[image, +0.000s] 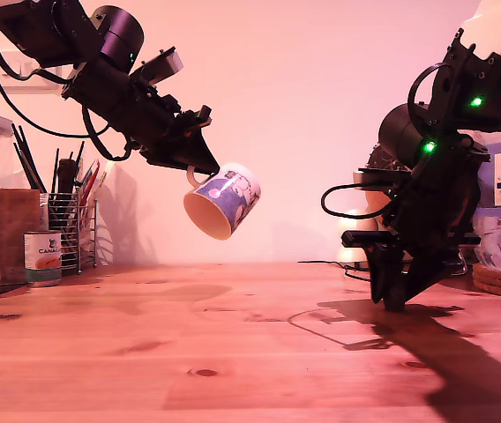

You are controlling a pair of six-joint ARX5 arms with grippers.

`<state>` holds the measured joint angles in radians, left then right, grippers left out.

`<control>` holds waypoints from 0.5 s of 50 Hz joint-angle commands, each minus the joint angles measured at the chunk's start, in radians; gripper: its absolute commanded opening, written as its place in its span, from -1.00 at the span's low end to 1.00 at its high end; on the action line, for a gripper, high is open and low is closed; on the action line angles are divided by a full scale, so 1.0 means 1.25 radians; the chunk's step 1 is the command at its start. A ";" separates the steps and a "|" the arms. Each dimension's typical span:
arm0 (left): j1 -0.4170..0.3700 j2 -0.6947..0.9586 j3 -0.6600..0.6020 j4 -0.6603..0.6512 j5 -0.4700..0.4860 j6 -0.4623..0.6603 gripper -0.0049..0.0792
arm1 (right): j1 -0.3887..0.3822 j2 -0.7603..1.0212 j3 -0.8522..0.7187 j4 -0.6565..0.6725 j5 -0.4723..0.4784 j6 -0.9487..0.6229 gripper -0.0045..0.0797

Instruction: Lift the coffee cup and remove the coffee capsule that is hidden under it

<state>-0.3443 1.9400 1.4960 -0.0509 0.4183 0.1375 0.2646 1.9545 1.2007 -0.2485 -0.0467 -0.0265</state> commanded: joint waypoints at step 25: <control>0.002 0.008 0.004 0.024 0.016 -0.007 -0.93 | 0.013 -0.139 0.003 -0.052 -0.004 -0.009 0.10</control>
<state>-0.3443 1.9400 1.4960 -0.0509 0.4271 0.1360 0.2764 1.7920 1.2007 -0.3046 -0.0475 -0.0288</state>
